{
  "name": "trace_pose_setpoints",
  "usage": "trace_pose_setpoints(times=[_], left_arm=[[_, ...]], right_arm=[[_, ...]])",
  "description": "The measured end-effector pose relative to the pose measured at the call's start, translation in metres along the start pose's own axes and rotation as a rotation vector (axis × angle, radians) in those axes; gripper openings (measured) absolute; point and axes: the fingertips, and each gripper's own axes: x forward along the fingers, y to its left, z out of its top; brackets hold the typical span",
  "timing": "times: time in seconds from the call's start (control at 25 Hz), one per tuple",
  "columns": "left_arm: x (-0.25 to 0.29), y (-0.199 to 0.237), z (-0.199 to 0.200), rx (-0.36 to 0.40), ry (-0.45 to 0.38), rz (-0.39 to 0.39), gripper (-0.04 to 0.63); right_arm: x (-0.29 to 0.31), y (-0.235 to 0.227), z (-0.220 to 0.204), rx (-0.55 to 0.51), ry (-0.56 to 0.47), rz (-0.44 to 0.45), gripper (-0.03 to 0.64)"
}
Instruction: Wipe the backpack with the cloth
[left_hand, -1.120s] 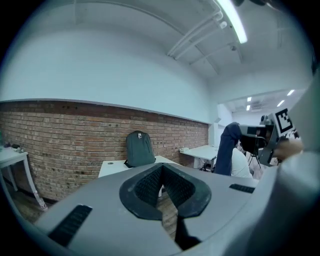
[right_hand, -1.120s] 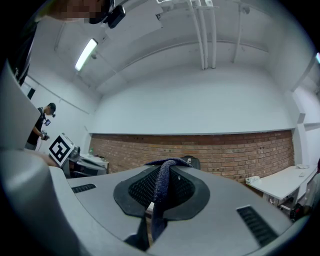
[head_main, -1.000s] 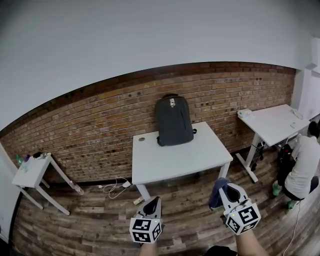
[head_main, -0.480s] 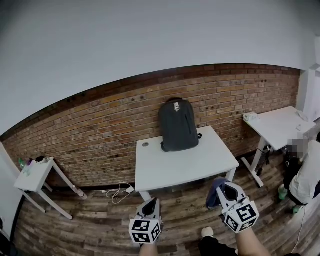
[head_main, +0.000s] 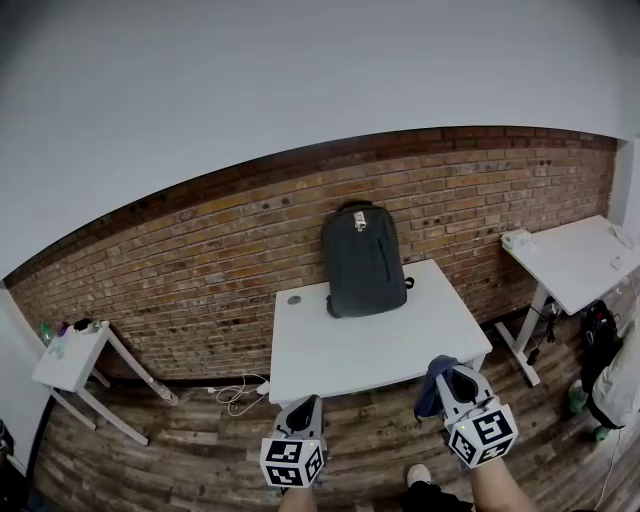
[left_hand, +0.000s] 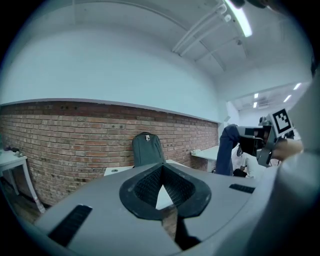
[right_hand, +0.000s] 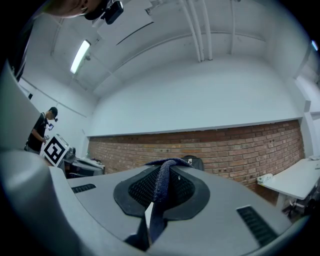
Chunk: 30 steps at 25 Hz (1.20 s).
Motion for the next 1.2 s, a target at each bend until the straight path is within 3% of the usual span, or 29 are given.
trace_pose_setpoints(times=[0.84,1.2], left_arm=[[0.201,0.017,0.041,0.004,0.047,0.048,-0.014],[0.254,0.028,0.059,0.018,0.033,0.111,-0.012]], right_arm=[[0.160,-0.143,-0.026,0.065,-0.001,0.077,0.031],[0.223,-0.181,-0.037,0.088,-0.001,0.141,0.031]])
